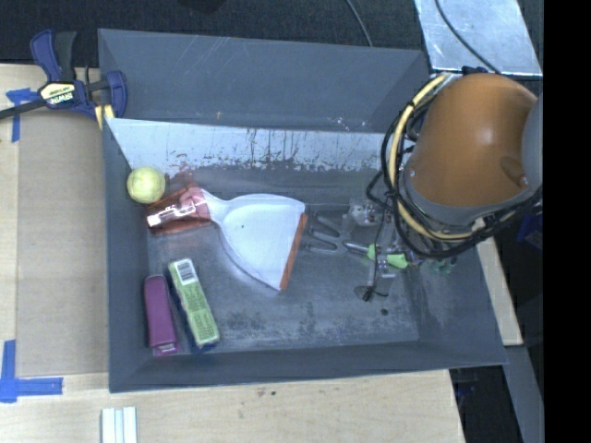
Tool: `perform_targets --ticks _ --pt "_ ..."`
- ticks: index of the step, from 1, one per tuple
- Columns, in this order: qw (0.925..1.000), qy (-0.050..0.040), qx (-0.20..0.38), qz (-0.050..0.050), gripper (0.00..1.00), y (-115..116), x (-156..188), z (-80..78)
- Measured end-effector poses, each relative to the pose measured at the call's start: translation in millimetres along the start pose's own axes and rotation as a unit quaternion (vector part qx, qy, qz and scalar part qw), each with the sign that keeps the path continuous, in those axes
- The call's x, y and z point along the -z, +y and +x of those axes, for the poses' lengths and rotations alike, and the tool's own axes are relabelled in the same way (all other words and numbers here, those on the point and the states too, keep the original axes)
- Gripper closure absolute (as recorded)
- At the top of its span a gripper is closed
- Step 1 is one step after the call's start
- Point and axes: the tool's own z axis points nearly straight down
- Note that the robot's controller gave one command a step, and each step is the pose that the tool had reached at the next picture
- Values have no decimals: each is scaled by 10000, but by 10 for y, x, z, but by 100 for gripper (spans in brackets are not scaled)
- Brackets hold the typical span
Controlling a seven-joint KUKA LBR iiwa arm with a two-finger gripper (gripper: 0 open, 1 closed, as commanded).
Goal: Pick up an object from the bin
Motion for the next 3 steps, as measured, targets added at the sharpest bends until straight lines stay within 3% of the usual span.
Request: perform_targets --ticks 1,2,3 --pt "10000 0 0 0 0 0 0 0" --pt "9941 -12 1086 1 0 -173 702 -218" --pt "9936 -115 1126 23 0 -183 632 -291"
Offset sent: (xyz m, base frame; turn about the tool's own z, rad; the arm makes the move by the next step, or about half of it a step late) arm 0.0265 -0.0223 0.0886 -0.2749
